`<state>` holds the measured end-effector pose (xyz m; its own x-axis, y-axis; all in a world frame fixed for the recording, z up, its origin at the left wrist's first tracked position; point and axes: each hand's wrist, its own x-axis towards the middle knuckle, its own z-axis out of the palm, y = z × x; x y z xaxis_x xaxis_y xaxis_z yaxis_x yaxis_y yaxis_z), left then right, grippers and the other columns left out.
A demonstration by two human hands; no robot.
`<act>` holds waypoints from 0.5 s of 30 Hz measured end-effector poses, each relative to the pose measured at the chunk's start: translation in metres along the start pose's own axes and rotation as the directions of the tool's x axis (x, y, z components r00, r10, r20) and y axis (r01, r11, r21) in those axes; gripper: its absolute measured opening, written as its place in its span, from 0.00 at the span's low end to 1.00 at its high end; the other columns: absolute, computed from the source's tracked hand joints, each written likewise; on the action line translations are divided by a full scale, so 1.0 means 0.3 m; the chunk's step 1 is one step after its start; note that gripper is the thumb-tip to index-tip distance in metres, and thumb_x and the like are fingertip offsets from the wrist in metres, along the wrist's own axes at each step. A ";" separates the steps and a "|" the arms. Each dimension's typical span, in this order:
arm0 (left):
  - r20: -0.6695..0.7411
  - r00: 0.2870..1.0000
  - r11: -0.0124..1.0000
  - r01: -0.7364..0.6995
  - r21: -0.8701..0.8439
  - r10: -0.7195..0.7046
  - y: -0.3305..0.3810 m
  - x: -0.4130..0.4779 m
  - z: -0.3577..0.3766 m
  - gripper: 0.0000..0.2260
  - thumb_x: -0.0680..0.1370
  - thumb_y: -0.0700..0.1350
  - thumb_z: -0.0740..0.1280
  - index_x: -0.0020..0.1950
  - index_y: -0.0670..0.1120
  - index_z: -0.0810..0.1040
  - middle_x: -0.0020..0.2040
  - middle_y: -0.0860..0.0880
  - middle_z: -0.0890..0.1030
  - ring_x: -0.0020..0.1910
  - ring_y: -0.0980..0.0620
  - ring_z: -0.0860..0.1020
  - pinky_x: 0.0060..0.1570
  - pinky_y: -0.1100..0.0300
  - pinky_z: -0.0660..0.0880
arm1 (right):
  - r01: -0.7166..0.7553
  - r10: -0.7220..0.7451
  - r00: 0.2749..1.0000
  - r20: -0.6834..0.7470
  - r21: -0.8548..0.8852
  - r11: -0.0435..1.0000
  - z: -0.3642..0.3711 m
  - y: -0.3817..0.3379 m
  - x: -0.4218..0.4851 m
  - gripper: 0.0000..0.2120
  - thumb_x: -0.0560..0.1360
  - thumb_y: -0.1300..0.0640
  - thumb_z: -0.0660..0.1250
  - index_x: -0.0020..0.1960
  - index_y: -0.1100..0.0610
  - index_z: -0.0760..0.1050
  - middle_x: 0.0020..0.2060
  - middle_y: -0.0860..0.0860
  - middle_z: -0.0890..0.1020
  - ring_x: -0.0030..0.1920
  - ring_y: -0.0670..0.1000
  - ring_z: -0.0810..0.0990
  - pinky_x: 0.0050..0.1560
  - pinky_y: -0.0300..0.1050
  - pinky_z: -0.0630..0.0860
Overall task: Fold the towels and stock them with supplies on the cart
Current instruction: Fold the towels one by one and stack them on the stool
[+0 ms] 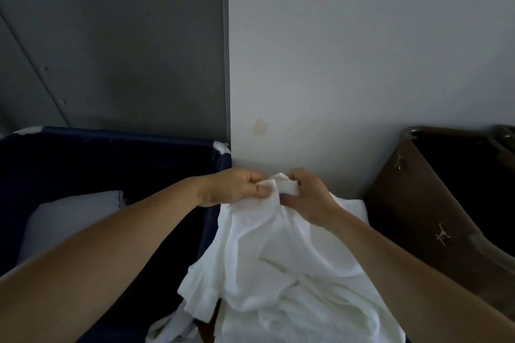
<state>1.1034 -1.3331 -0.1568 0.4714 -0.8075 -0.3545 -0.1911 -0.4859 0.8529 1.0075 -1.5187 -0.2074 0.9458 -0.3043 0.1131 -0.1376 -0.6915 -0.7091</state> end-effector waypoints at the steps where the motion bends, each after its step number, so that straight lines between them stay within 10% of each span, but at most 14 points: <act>1: 0.017 1.000 0.998 -0.013 0.066 0.012 0.023 -0.010 0.001 0.16 0.82 0.50 0.66 0.67 0.44 0.77 0.63 0.45 0.80 0.61 0.47 0.80 0.60 0.56 0.78 | 0.035 -0.035 0.999 -0.008 -0.020 0.999 -0.031 -0.029 -0.006 0.14 0.68 0.51 0.79 0.39 0.46 0.72 0.36 0.43 0.76 0.36 0.43 0.73 0.35 0.31 0.67; 5: -0.034 0.988 0.937 -0.131 0.325 0.150 0.106 -0.057 -0.006 0.18 0.82 0.55 0.64 0.58 0.41 0.80 0.54 0.42 0.82 0.53 0.43 0.80 0.54 0.50 0.77 | 0.116 -0.127 0.989 -0.072 -0.138 0.984 -0.141 -0.110 -0.053 0.13 0.68 0.44 0.78 0.38 0.39 0.73 0.36 0.39 0.77 0.40 0.31 0.74 0.39 0.25 0.67; 9: -0.077 0.942 0.848 -0.256 0.464 0.326 0.195 -0.090 -0.046 0.19 0.82 0.55 0.63 0.55 0.38 0.79 0.53 0.40 0.81 0.52 0.41 0.79 0.53 0.50 0.76 | 0.046 -0.071 0.963 -0.261 -0.101 0.994 -0.214 -0.149 -0.102 0.14 0.69 0.49 0.78 0.36 0.42 0.72 0.29 0.41 0.75 0.32 0.40 0.74 0.33 0.31 0.66; 15: 0.034 0.938 0.799 -0.311 0.515 0.344 0.250 -0.122 -0.020 0.17 0.81 0.55 0.65 0.68 0.51 0.76 0.68 0.57 0.75 0.63 0.57 0.73 0.61 0.65 0.68 | 0.043 0.005 0.898 -0.439 0.098 0.994 -0.299 -0.239 -0.171 0.11 0.66 0.53 0.74 0.35 0.52 0.72 0.31 0.45 0.75 0.33 0.45 0.72 0.34 0.41 0.67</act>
<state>1.0769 -1.3381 -0.0776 0.3477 -0.9362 -0.0520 -0.7425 -0.3088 0.5945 0.9426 -1.5122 -0.1000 0.7197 -0.5647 0.4040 -0.0678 -0.6362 -0.7685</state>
